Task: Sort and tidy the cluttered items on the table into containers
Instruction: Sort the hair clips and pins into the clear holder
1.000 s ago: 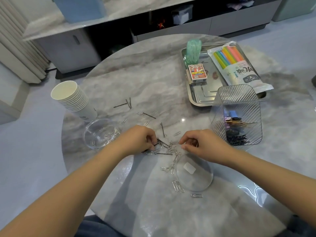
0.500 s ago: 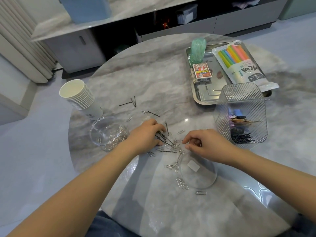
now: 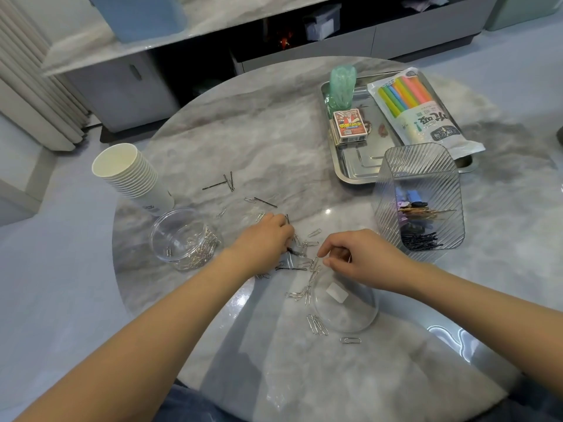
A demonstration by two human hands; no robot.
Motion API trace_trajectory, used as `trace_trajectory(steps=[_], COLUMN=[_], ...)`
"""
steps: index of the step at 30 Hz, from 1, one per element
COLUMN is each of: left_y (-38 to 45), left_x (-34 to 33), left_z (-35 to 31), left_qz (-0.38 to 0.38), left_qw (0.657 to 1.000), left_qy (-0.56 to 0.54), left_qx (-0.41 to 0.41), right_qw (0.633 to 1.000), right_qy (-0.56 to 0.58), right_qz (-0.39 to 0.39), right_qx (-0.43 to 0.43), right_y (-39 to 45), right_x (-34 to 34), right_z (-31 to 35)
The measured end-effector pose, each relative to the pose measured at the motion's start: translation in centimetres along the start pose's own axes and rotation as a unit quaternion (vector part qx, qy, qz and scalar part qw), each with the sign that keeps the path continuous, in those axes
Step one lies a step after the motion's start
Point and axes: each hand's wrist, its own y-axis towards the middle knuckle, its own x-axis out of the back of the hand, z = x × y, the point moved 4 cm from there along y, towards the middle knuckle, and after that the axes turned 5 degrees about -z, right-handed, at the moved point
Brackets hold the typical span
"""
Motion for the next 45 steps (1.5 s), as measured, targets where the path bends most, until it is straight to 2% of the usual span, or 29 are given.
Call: trace_trajectory(steps=[5,10,17,27,30,33,35,38,42,45], left_y=[-0.2,-0.1,-0.5,-0.7,-0.5,-0.5,-0.7,-1.1,-1.3,-1.6], left_x=[-0.1,0.0,-0.1,0.1,1.2,2.3,2.8,3.1,3.1,3.1], left_z=[-0.3,-0.3,-1.9,-1.0,-0.4,0.1,-0.4,-1.8,-2.9,-3.2], left_qz=[0.005,0.006,0.019,0.002,-0.023,-0.044,-0.044,-0.026,-0.009,0.013], left_qw=[0.999,0.999,0.989,0.991,0.998,0.989,0.967,0.934,0.874,0.809], left_qy=[0.05,0.035,0.143,0.115,0.046,-0.138,-0.244,-0.347,-0.469,-0.565], left_qx=[-0.015,0.004,-0.016,-0.073,-0.039,0.036,0.066,0.08,0.125,0.164], right_qw=[1.0,1.0,1.0,1.0,0.999,0.983,0.955,0.912,0.886,0.868], right_qy=[-0.002,-0.005,-0.007,-0.002,0.03,0.149,0.253,0.366,0.431,0.456], right_qz=[-0.004,0.0,-0.001,-0.005,-0.02,-0.042,-0.056,-0.069,-0.074,-0.113], right_qx=[0.004,0.011,0.014,0.006,-0.022,-0.095,-0.145,-0.17,-0.157,-0.164], right_y=[0.1,0.0,-0.1,0.0,0.2,0.5,0.6,0.5,0.3,0.2], right_x=[0.0,-0.1,-0.2,0.0,0.1,0.1,0.3,0.7,0.7,0.8], right_z=[0.2,0.2,0.2,0.2,-0.1,-0.7,-1.0,-1.1,-0.5,-0.7])
